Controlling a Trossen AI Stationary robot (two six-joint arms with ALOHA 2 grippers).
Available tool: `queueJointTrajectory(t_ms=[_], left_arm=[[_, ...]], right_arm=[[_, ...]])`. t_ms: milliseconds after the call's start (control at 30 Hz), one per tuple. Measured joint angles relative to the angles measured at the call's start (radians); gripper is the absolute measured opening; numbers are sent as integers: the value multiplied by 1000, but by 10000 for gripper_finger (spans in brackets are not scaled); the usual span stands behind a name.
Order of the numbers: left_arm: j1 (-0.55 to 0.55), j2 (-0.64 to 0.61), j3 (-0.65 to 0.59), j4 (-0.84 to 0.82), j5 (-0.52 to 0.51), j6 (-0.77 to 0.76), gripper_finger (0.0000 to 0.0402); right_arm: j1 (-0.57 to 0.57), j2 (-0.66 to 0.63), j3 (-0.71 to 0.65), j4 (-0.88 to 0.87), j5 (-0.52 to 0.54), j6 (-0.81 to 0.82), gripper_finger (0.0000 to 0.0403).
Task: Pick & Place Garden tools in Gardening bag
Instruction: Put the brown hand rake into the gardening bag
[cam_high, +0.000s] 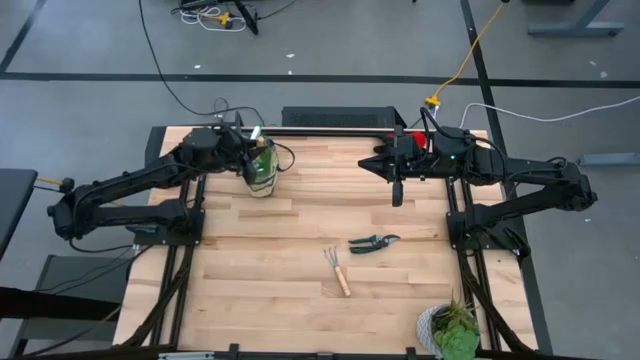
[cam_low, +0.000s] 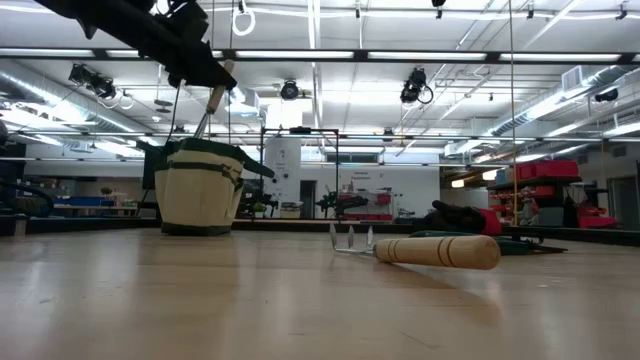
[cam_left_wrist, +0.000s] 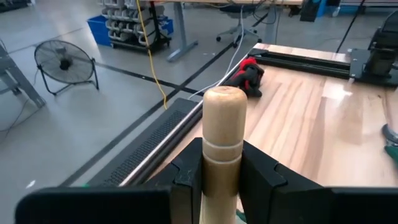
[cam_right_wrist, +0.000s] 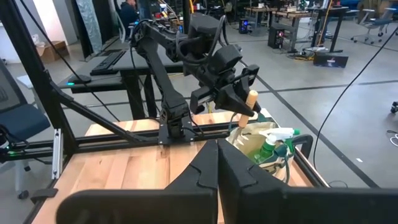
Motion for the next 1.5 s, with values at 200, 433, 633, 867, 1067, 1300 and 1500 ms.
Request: queueJointTrajectory(t_ms=[200,433,633,867,1067,1300,1500], left_arm=[[30,0,0,0,22,-4,80],[52,67,0,6,49,-11,80],[54,140,0,39,56,-22,80],[58,195,0,46,56,-21,80],[60,203,0,47,56,-22,81],[60,203,0,46,41,-30,83],[60,203,0,45,41,-30,88]], right_arm=[[0,0,0,0,0,0,1],[0,0,0,0,0,0,1],[0,0,0,0,0,0,1],[0,0,0,0,0,0,1],[0,0,0,0,0,3,1],[0,0,0,0,0,5,1],[0,0,0,0,0,5,1]])
